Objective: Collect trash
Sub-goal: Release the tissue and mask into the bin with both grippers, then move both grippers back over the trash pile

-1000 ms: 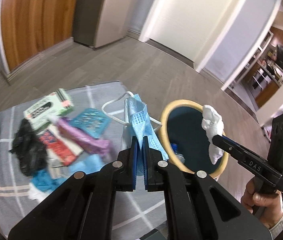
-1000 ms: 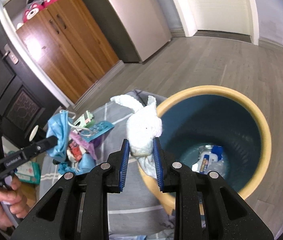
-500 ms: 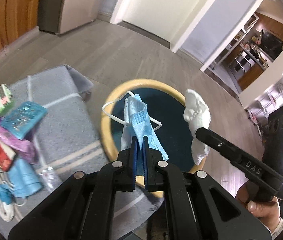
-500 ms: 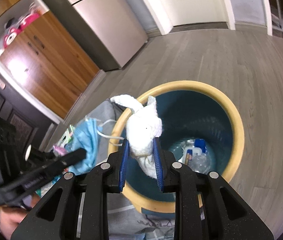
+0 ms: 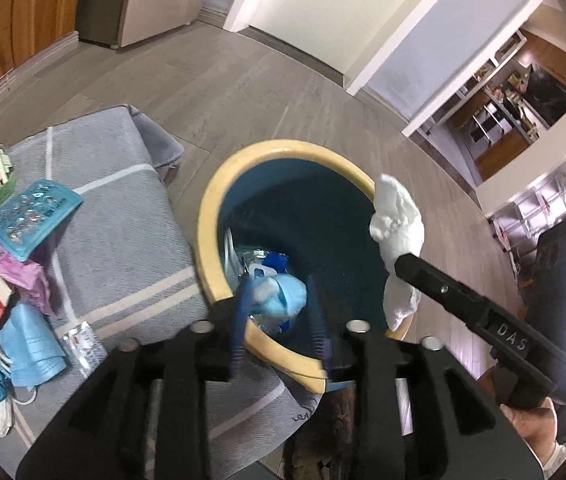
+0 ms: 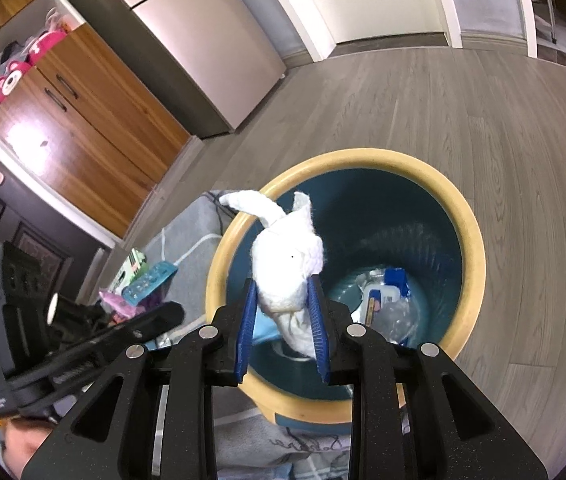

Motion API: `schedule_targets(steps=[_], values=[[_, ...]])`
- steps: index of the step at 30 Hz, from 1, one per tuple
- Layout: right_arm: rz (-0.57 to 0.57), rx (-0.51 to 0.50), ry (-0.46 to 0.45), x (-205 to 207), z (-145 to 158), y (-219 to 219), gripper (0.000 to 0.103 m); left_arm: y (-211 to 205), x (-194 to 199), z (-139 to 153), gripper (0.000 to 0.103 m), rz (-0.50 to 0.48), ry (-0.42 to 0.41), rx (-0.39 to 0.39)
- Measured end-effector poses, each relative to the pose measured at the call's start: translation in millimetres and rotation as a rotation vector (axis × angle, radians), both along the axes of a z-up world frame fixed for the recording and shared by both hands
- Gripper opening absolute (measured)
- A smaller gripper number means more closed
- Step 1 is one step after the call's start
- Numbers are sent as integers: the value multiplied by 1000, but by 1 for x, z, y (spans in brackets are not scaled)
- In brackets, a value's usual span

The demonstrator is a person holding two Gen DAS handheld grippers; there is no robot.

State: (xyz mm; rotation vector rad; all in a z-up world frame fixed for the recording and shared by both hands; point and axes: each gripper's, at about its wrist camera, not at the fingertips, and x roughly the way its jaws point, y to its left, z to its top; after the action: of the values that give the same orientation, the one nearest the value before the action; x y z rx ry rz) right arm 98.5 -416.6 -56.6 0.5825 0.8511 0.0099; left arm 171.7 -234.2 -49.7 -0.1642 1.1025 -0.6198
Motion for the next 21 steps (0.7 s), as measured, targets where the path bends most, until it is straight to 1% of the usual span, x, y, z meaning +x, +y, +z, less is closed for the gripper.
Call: schedule_targets(steps=[2,4,6,15,18,21], values=[[-4,0,4,-1,-1,1,32,5,0,4,40,10,-7,2],[-10,-1,4,-1,0,1,38,8,0,7,44,16,-17,8],[-13,-6,2,0,1,3,41,13,0,10,46,23,-26,11],[2,-9,2,3,1,10,41,43,1,23,50,73,-50,21],[24,-10,-3,5,3,19,41,59,1,27,50,99,-58,26],[56,-32,-8,7,5,31,41,79,0,29,50,133,-60,35]])
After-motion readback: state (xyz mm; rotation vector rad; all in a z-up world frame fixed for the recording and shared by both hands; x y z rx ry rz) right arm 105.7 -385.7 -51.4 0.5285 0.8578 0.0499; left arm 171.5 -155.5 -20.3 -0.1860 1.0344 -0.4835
